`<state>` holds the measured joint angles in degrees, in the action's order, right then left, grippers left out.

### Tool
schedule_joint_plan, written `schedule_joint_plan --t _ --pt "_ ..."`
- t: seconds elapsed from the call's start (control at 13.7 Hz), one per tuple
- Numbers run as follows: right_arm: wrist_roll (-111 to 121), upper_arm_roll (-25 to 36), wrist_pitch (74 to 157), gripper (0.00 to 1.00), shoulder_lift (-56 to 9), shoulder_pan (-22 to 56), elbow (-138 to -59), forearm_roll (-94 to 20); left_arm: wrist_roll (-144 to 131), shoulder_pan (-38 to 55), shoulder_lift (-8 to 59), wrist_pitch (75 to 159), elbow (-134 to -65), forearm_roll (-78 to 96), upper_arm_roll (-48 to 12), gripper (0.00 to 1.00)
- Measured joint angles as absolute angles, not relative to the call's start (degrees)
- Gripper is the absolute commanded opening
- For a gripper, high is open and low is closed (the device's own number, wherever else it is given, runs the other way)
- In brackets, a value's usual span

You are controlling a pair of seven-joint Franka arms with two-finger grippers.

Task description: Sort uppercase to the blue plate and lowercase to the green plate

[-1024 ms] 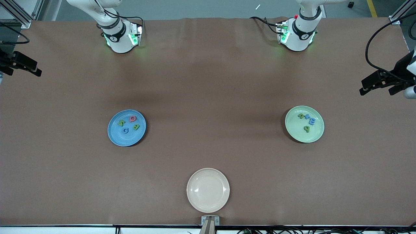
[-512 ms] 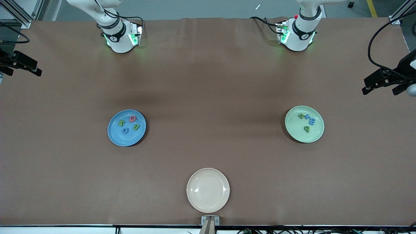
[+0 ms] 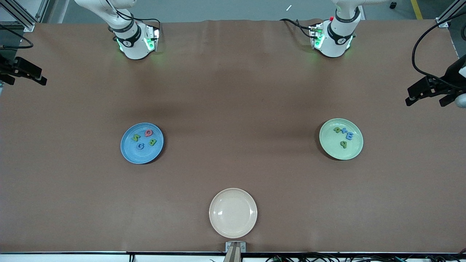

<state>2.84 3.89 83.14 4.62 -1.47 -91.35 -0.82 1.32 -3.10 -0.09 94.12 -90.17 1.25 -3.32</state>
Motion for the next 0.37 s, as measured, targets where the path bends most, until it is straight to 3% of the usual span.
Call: schedule_joint_plan --t 0.37 --pt "3.0 3.9 83.3 1.00 4.6 -1.5 -91.3 -0.8 1.3 -3.1 -0.1 93.7 -90.2 1.2 -3.3 1.00"
